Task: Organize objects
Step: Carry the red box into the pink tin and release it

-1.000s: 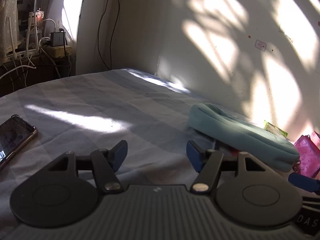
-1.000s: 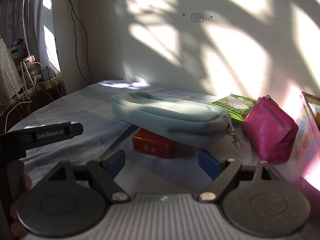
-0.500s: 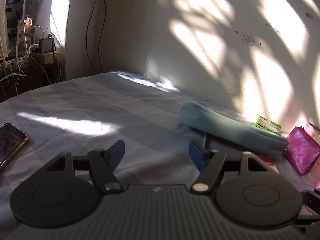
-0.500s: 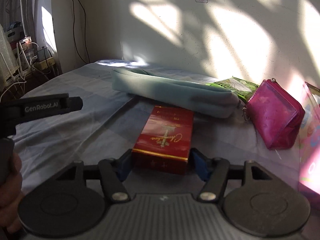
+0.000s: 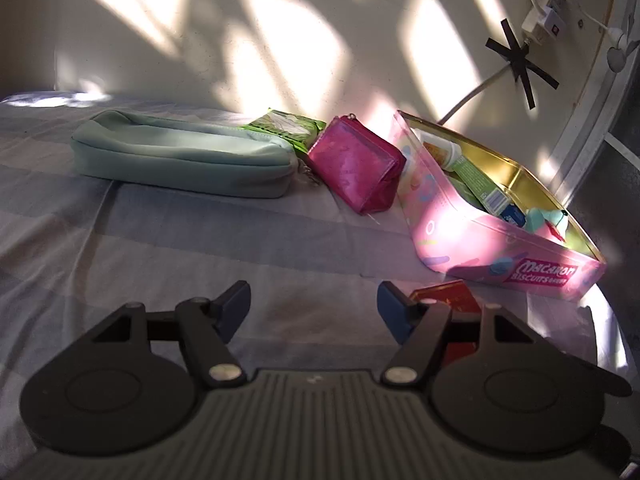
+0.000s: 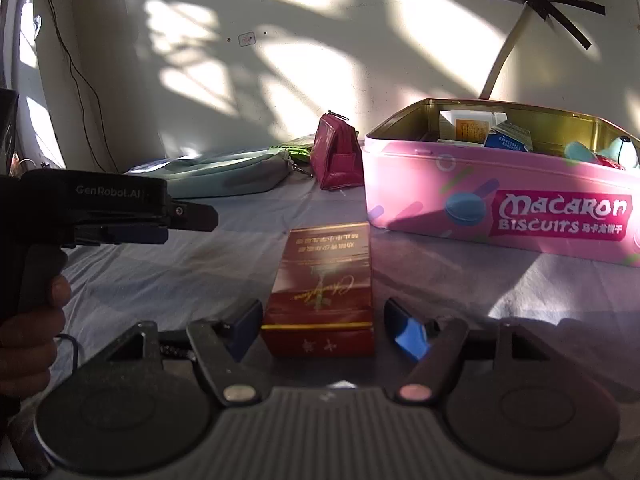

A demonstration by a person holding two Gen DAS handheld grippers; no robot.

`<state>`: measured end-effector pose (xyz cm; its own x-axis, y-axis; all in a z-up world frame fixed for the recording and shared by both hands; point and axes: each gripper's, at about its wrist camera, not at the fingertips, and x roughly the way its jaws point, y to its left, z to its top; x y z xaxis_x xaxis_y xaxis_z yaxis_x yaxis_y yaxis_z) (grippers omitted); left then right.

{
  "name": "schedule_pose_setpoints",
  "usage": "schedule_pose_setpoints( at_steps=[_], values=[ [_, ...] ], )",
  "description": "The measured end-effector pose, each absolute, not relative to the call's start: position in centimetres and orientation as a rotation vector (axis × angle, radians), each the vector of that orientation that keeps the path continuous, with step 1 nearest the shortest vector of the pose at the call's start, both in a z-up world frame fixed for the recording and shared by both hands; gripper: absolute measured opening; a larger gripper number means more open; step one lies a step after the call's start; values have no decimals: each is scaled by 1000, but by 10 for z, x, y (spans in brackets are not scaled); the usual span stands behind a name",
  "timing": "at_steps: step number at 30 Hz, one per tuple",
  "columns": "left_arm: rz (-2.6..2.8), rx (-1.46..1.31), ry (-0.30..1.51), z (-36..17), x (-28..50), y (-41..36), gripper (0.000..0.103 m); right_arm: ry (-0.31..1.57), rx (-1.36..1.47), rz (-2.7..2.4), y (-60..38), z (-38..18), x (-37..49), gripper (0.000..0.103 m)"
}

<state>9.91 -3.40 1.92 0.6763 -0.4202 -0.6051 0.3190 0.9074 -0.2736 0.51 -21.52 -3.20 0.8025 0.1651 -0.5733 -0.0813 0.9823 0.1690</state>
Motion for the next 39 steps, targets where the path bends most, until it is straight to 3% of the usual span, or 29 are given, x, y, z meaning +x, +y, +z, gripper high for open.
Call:
schedule_pose_setpoints(
  at_steps=[7, 10, 12, 14, 27, 37, 39],
  values=[
    [-535, -162, 879, 9, 99, -78, 70, 617, 169, 162, -219, -35, 5, 74],
    [-515, -111, 857, 9, 94, -88, 69, 612, 189, 173, -222, -35, 3, 74],
    [-525, -119, 859, 9, 95, -90, 59, 608, 188, 184, -222, -35, 2, 62],
    [-578, -152, 872, 13, 97, -93, 42, 597, 174, 184, -219, -35, 1, 62],
    [-731, 19, 513, 101, 112, -181, 42, 229, 60, -21, -274, 30, 11, 62],
    [-715, 154, 518, 85, 160, -283, 43, 272, 121, -234, -366, 21, 81, 62],
    [-652, 182, 506, 82, 164, -287, 47, 292, 143, -278, -378, 14, 91, 70]
  ],
)
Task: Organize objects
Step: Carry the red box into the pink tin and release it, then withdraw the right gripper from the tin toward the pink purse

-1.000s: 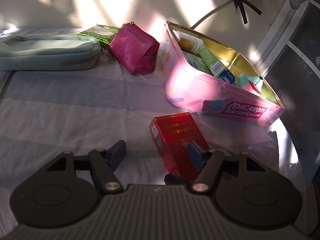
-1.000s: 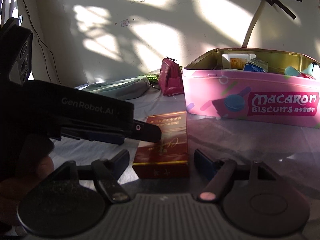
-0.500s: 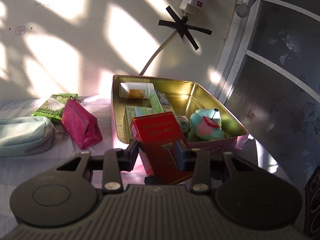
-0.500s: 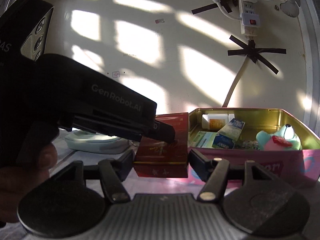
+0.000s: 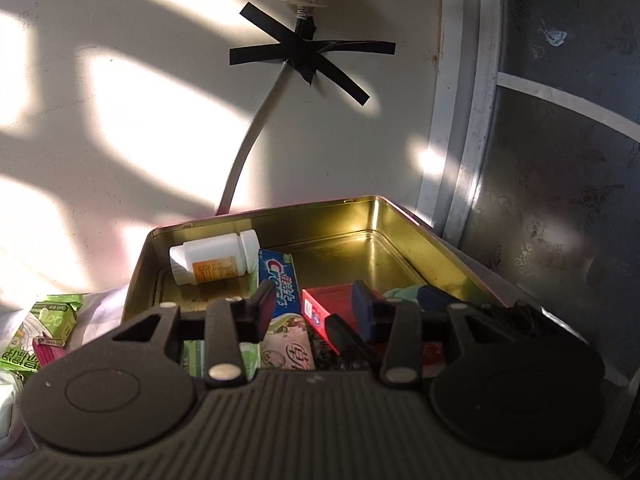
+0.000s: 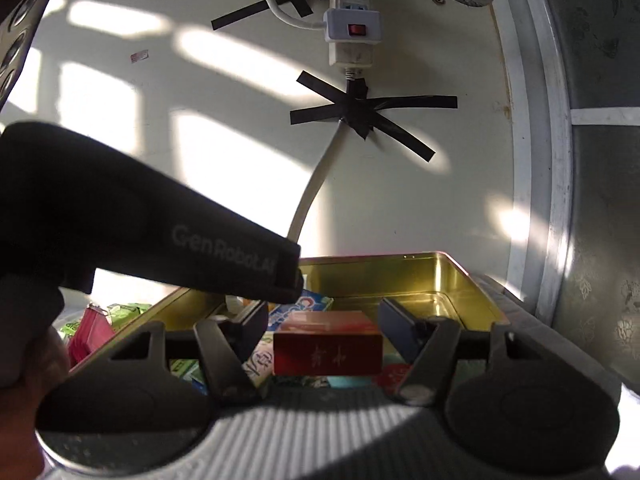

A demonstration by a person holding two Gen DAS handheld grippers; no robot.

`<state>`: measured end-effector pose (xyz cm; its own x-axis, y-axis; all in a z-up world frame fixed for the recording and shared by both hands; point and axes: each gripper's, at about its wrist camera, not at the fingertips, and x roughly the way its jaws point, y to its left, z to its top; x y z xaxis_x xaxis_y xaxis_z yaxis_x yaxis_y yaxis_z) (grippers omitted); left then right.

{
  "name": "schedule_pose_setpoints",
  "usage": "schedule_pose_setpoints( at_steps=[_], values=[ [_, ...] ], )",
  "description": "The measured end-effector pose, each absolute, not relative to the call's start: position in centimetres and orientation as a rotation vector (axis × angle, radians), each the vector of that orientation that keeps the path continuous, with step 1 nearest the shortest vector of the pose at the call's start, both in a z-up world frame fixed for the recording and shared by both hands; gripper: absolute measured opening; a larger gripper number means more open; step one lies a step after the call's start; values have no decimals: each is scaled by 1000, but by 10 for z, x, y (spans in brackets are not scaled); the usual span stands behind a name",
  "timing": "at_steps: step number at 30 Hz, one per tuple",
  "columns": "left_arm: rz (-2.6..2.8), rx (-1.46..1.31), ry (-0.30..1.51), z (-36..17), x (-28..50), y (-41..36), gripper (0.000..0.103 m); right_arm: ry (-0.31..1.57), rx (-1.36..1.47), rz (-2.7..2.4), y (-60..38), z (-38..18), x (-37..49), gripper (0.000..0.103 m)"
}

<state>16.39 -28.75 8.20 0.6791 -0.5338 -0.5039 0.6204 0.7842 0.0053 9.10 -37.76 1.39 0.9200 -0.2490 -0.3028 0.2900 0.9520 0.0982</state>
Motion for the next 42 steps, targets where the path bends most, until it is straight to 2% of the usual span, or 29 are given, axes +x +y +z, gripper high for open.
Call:
schedule_pose_setpoints(
  at_steps=[5, 18, 28, 42],
  values=[
    [-601, 199, 490, 80, 155, -273, 54, 296, 178, -235, -385, 9, 82, 71],
    [-432, 277, 412, 88, 92, -210, 56, 259, 163, -247, -353, 18, 26, 73],
    [-391, 267, 484, 59, 72, -169, 56, 208, 294, -256, -333, 17, -36, 73],
    [-307, 232, 565, 30, 74, -125, 59, 270, 214, -155, -283, 11, -30, 73]
  ],
)
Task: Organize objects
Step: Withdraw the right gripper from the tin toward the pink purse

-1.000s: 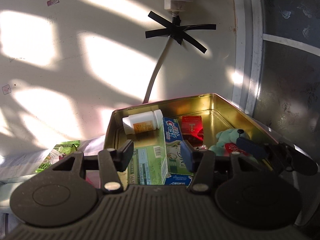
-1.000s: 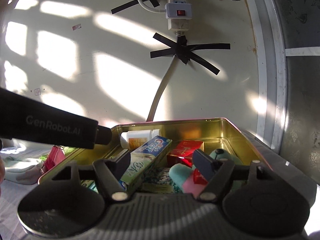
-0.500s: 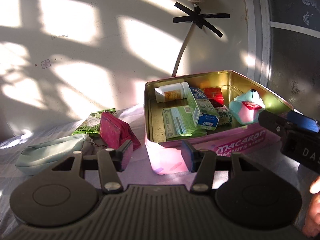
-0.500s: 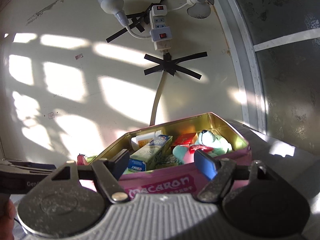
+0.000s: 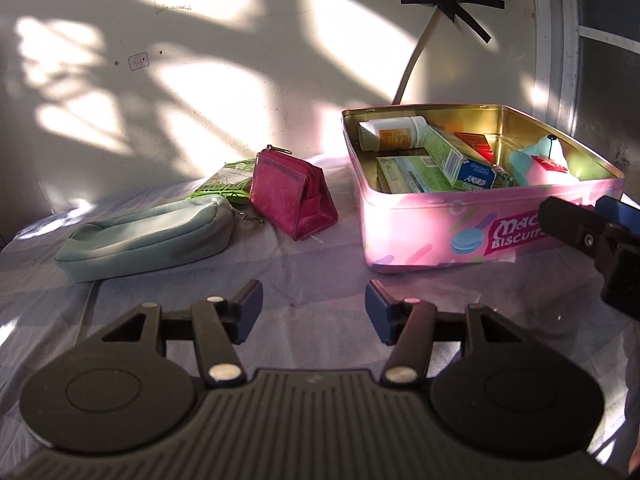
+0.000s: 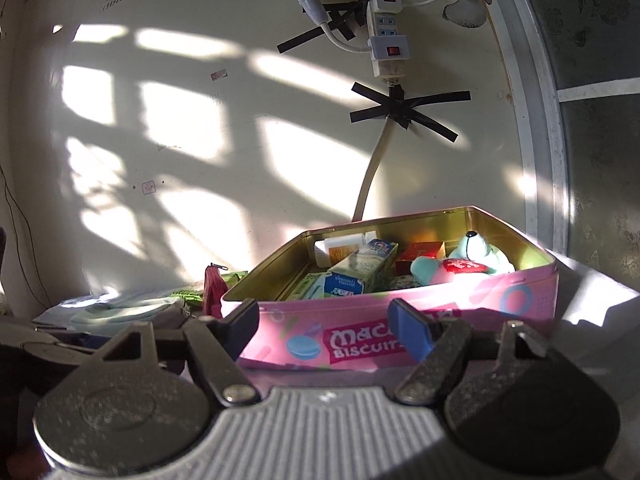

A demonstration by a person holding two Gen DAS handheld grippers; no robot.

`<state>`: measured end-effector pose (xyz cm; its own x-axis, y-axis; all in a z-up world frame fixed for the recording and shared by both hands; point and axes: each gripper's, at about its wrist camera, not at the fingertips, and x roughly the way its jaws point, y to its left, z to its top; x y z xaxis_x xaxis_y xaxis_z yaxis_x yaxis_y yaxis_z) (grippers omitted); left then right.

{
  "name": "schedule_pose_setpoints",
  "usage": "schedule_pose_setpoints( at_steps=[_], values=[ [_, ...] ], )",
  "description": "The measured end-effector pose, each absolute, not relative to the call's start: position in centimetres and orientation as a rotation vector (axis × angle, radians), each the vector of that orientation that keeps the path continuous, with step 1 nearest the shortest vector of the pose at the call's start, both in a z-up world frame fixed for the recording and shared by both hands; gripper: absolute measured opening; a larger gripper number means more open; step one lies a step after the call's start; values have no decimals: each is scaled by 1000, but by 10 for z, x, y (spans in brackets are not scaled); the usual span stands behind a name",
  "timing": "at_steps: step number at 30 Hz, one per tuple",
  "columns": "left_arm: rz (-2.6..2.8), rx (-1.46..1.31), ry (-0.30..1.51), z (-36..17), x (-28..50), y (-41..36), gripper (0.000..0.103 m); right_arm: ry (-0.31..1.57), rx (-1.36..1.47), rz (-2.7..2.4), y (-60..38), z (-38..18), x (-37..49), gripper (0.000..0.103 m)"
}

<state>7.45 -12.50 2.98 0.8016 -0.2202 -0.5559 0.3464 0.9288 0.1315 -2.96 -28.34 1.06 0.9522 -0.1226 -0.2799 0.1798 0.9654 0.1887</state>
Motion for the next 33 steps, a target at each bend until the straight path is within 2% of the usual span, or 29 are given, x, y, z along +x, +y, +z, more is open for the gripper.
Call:
schedule_pose_setpoints(
  at_steps=[11, 14, 33],
  values=[
    [-277, 204, 591, 18, 81, -101, 62, 312, 182, -121, -262, 6, -21, 73],
    [-271, 198, 589, 16, 82, -98, 69, 317, 177, -119, -258, 6, -19, 73],
    [-225, 159, 616, 5, 97, -68, 73, 377, 109, -66, -229, -1, -4, 74]
  ],
)
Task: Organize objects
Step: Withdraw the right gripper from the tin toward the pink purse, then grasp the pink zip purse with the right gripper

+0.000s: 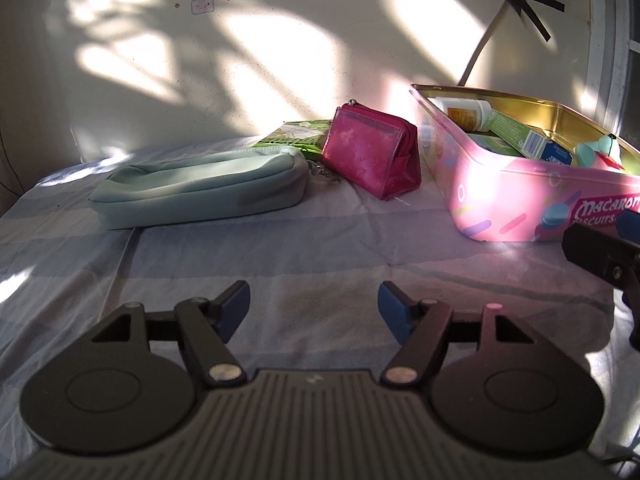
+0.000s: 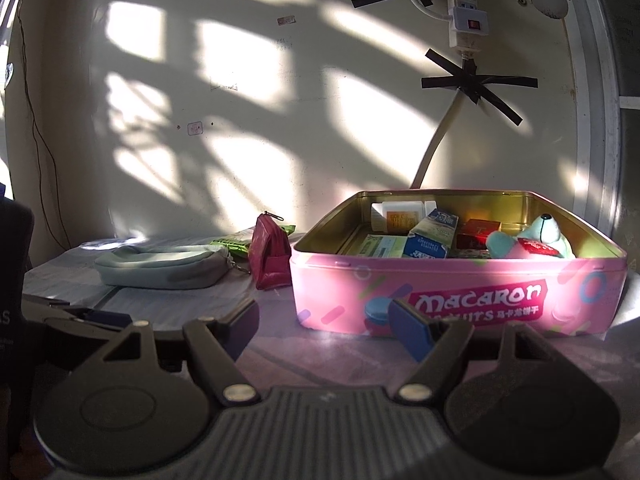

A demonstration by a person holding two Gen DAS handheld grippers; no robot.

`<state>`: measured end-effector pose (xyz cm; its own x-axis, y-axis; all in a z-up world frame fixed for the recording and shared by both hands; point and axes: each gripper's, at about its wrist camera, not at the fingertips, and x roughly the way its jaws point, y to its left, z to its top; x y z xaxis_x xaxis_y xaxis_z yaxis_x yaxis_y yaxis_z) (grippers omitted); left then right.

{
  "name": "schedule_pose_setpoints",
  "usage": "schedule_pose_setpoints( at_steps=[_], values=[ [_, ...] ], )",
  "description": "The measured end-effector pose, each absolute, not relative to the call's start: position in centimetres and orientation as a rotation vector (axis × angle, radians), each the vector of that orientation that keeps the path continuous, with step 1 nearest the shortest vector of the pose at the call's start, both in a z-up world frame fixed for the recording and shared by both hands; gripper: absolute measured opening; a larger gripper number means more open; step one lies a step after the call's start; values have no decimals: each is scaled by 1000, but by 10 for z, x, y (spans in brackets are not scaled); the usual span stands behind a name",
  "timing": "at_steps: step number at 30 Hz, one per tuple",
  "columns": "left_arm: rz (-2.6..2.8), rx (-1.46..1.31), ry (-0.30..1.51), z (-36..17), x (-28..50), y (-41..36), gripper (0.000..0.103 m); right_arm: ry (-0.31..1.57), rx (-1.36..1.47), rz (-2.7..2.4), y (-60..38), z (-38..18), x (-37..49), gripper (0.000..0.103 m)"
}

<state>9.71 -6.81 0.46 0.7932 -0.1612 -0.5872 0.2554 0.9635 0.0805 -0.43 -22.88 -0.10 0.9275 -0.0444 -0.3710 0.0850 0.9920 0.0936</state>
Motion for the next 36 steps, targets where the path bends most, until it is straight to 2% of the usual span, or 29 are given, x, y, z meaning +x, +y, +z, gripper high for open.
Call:
schedule_pose_setpoints(
  at_steps=[18, 26, 32, 36],
  values=[
    [-141, 81, 618, -2, 121, -27, 73, 423, 2, 43, -184, -6, 23, 73],
    [-67, -56, 621, -3, 134, 2, 73, 407, -124, 79, -160, 7, 70, 71],
    [-81, -74, 626, -4, 137, 3, 73, 431, -297, 51, -149, 34, 145, 61],
    [-87, -85, 628, -4, 138, 5, 74, 603, -325, 36, -154, 23, 205, 47]
  ],
)
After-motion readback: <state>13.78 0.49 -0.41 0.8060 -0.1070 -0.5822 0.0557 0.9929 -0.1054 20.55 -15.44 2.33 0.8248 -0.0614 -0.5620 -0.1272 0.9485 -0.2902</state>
